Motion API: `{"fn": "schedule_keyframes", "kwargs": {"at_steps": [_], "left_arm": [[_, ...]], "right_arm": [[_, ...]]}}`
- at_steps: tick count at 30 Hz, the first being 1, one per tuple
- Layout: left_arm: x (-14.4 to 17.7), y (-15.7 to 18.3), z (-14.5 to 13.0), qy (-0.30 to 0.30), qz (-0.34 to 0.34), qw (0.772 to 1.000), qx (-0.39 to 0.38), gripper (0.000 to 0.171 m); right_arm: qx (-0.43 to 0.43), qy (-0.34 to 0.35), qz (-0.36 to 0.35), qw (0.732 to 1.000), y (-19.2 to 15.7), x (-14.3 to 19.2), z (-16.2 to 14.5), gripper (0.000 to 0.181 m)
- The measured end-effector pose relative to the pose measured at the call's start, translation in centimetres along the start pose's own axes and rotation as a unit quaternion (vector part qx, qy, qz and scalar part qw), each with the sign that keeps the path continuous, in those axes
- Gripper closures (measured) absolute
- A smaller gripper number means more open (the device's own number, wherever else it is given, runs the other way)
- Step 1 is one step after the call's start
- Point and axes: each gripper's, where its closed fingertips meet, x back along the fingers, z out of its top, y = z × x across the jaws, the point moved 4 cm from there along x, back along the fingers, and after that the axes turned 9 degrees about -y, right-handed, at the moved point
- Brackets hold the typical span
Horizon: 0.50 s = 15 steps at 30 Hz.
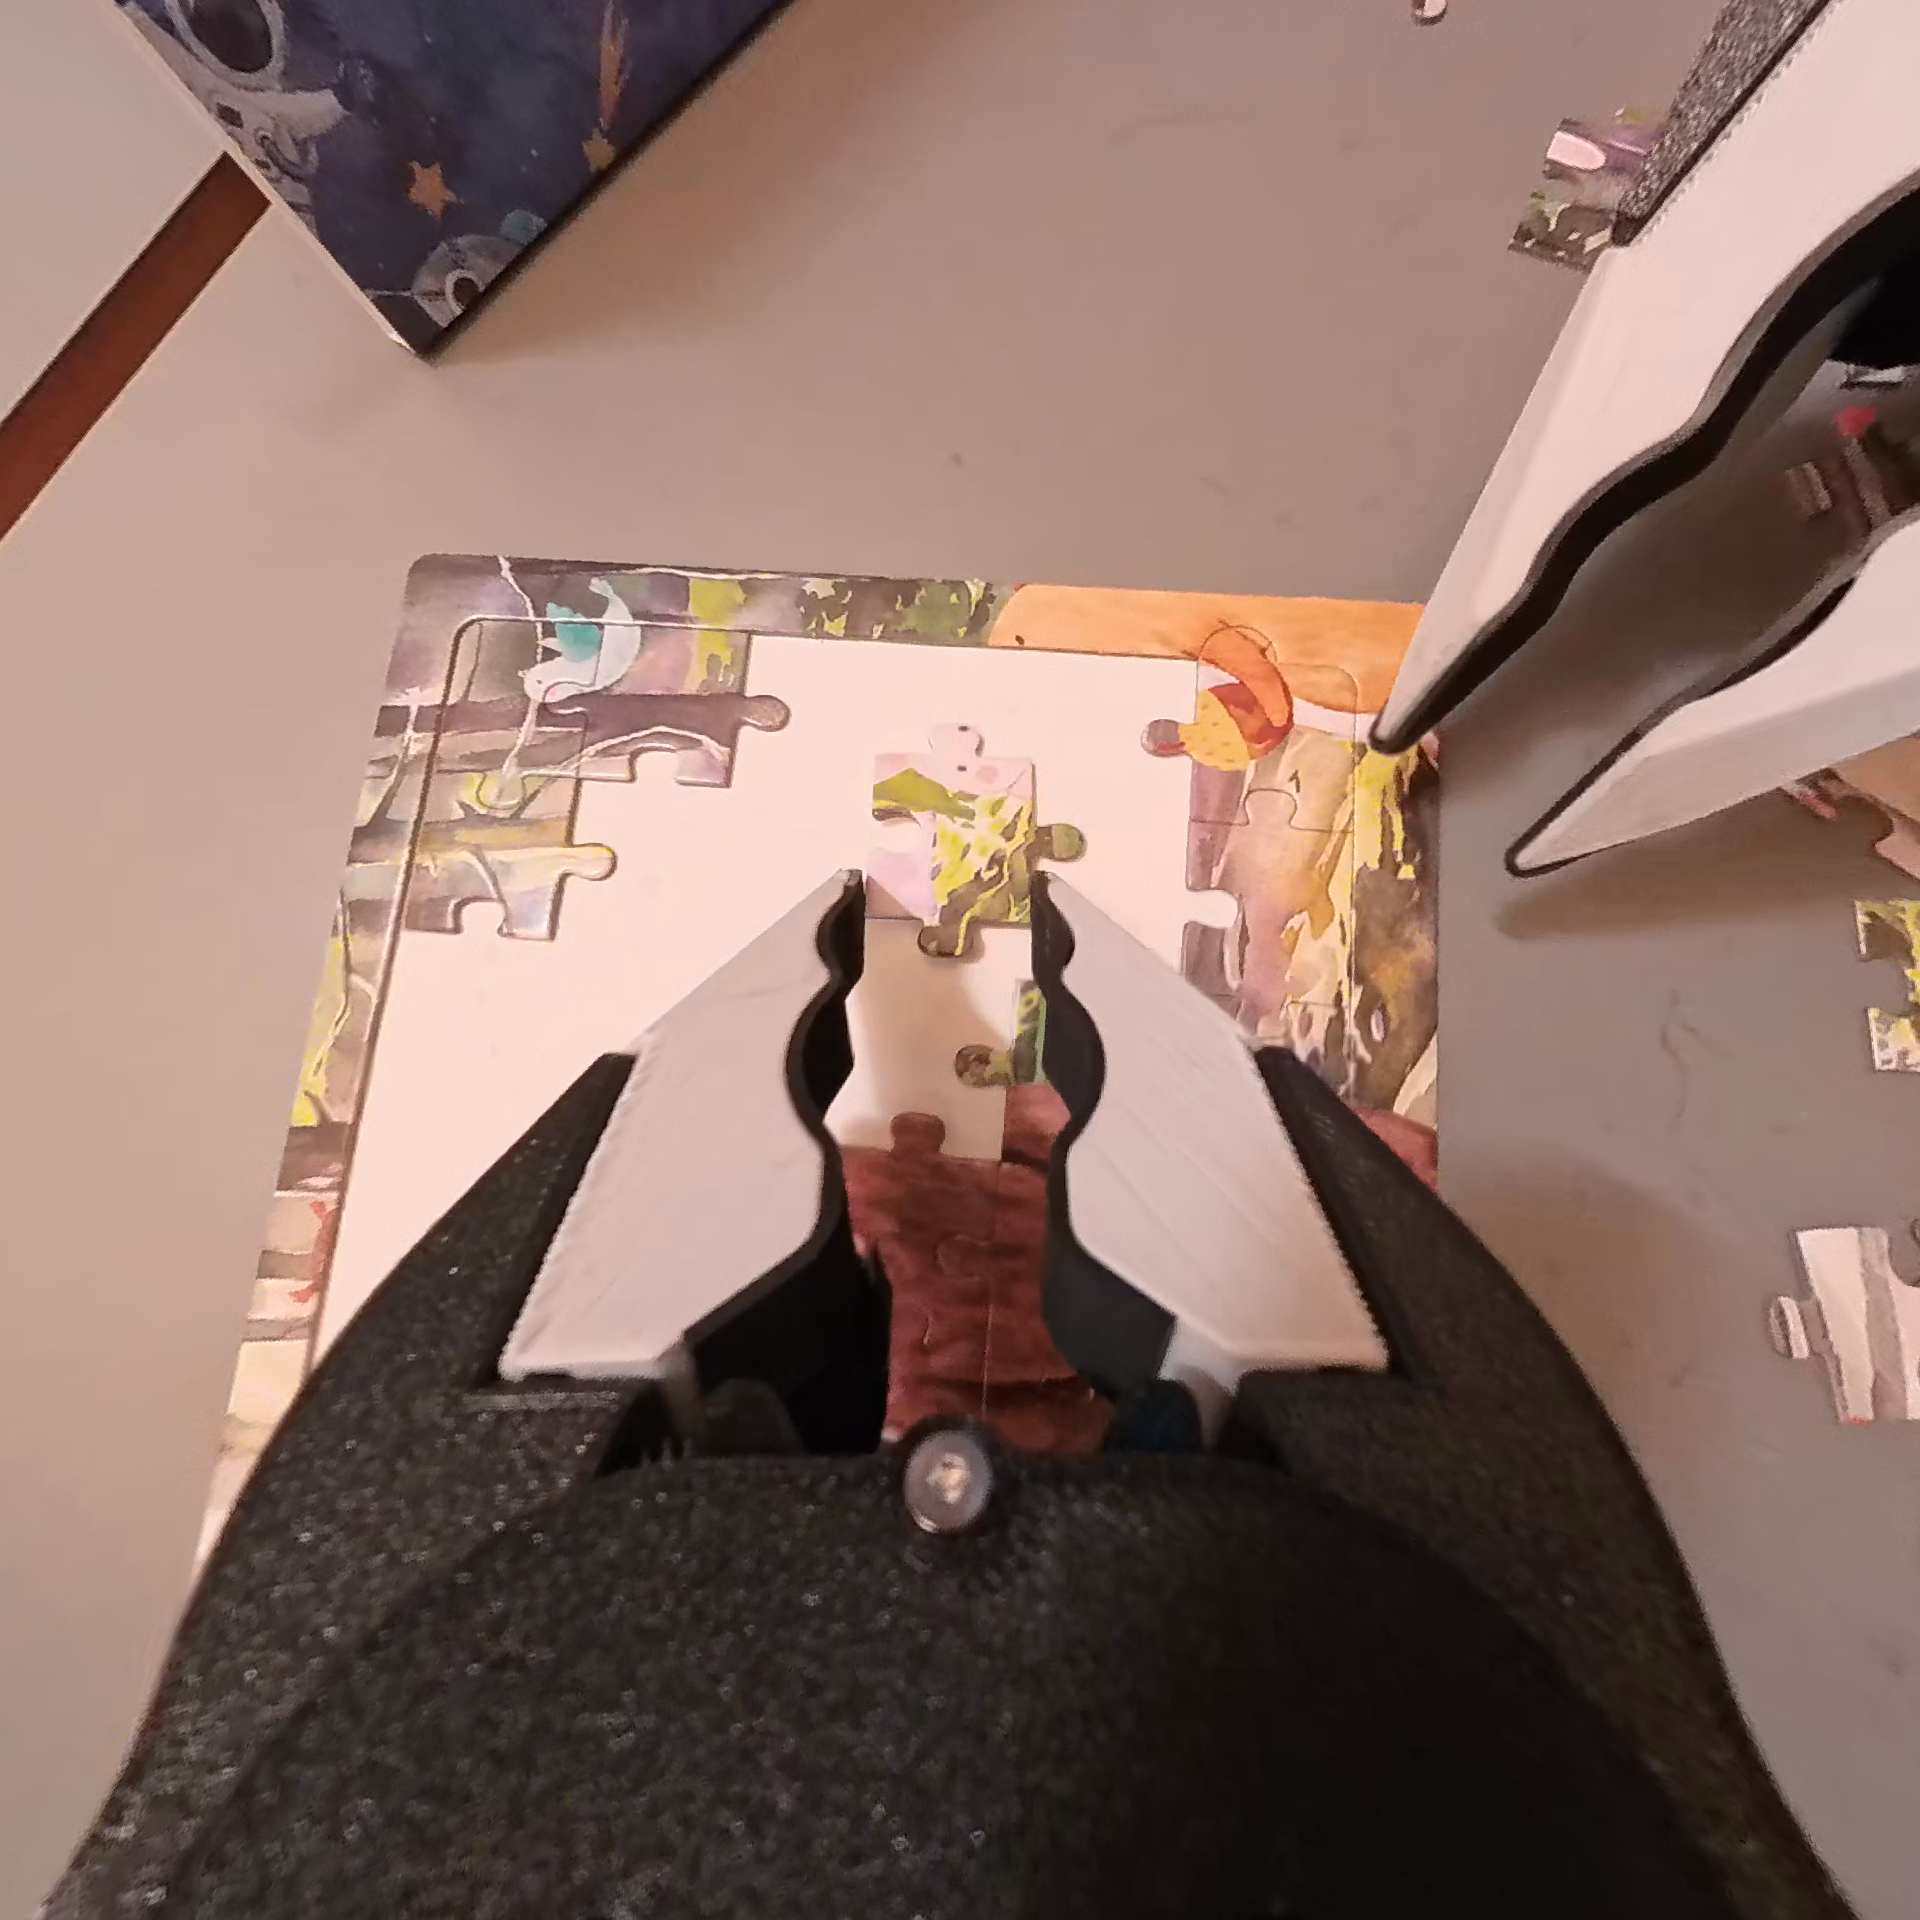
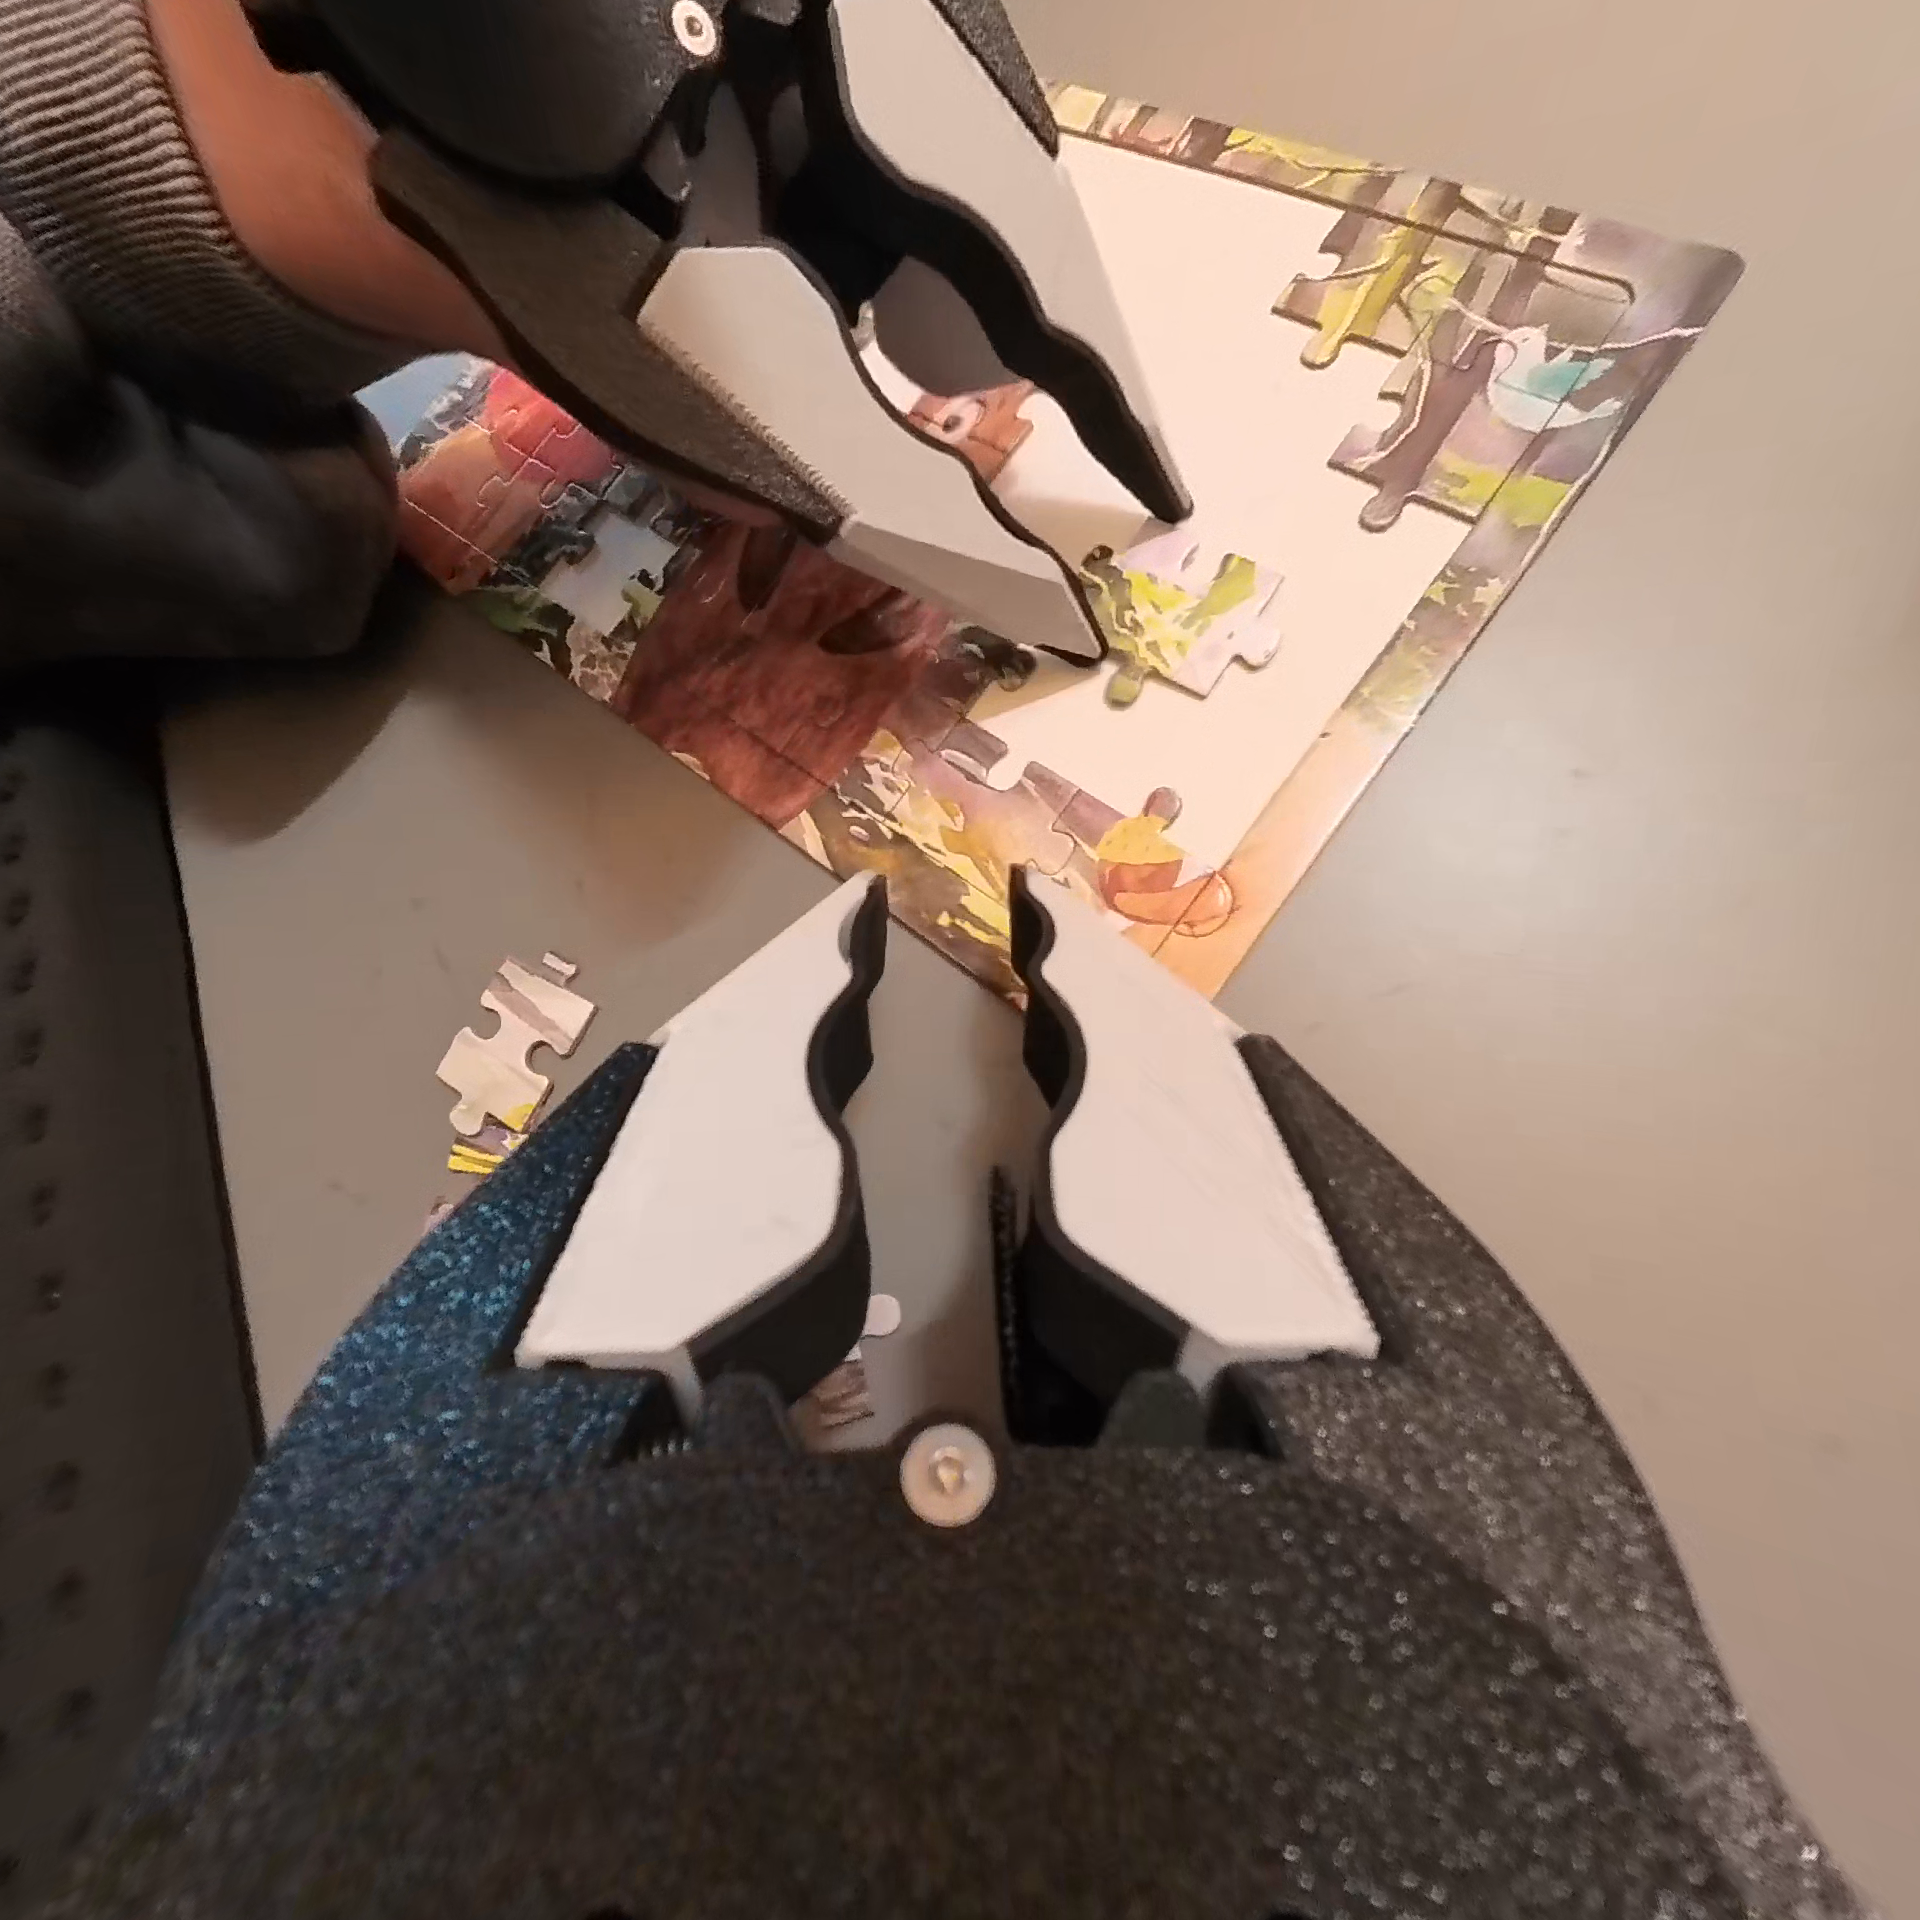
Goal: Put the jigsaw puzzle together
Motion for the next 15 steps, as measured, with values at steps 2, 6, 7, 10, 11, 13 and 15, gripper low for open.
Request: {"fn": "schedule_keyframes", "kwargs": {"at_steps": [2, 6, 7, 10, 11, 13, 15], "left_arm": [[0.25, -0.20, -0.20, -0.002, 0.003, 1.000, -0.004, 0.140], [0.53, -0.63, -0.68, -0.004, 0.001, 1.000, 0.006, 0.140], [0.55, -0.68, -0.77, -0.004, 0.000, 1.000, 0.007, 0.140], [0.57, -0.79, -0.86, -0.003, -0.003, 1.000, 0.008, 0.140], [0.57, -0.80, -0.86, -0.003, -0.004, 1.000, 0.007, 0.140], [0.58, -0.89, -0.89, -0.003, -0.003, 1.000, 0.004, 0.140], [0.59, -0.93, -0.93, -0.001, -0.007, 1.000, 0.003, 0.140]], "right_arm": [[0.001, -0.001, 0.000, 1.000, -0.03, -0.02, -0.03, 0.158], [0.001, -0.004, 0.001, 1.000, -0.08, -0.12, -0.09, 0.158], [0.002, -0.005, 0.001, 1.000, -0.10, -0.16, -0.11, 0.158], [0.005, -0.011, -0.001, 1.000, -0.11, -0.32, -0.23, 0.158], [0.006, -0.013, -0.002, 1.000, -0.12, -0.36, -0.27, 0.158], [0.008, -0.015, -0.003, 1.000, -0.14, -0.38, -0.30, 0.158], [0.010, -0.014, -0.005, 1.000, -0.15, -0.35, -0.27, 0.158]]}}
